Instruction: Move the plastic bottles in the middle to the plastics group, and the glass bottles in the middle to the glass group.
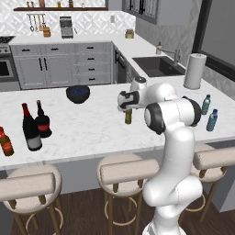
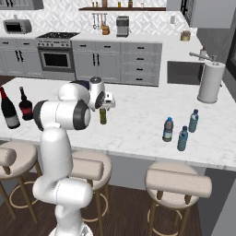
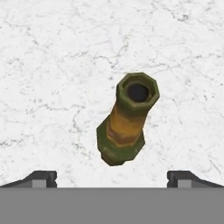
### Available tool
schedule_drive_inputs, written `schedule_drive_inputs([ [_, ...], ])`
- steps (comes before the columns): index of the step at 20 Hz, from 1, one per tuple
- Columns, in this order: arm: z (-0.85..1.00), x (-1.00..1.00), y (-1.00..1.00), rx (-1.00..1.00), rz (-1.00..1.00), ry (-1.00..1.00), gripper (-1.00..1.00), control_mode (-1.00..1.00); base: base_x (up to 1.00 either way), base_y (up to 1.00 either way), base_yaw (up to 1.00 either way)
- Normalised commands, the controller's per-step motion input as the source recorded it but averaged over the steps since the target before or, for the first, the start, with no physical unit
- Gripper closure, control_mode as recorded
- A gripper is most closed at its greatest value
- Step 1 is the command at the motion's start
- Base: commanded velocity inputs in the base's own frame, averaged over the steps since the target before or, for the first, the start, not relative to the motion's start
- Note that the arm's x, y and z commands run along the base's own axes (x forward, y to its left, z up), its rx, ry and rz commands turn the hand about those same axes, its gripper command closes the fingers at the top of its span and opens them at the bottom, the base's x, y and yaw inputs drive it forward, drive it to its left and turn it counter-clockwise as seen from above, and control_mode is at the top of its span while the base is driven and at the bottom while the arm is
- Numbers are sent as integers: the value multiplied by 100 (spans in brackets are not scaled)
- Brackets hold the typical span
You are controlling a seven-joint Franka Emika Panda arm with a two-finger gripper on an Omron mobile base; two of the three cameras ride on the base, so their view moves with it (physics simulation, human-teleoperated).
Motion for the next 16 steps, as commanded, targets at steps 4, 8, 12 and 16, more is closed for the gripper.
schedule_drive_inputs([
  [4, -7, 8, 0, 0, 0, 0, -100, -100, 0, 0, 0],
  [8, -2, 13, 0, 0, 0, 0, -100, -100, 0, 0, 0],
  [12, -1, 12, 0, 0, 0, 0, -100, -100, 0, 0, 0],
  [16, -1, 3, 0, 0, 0, 0, -100, -100, 0, 0, 0],
])
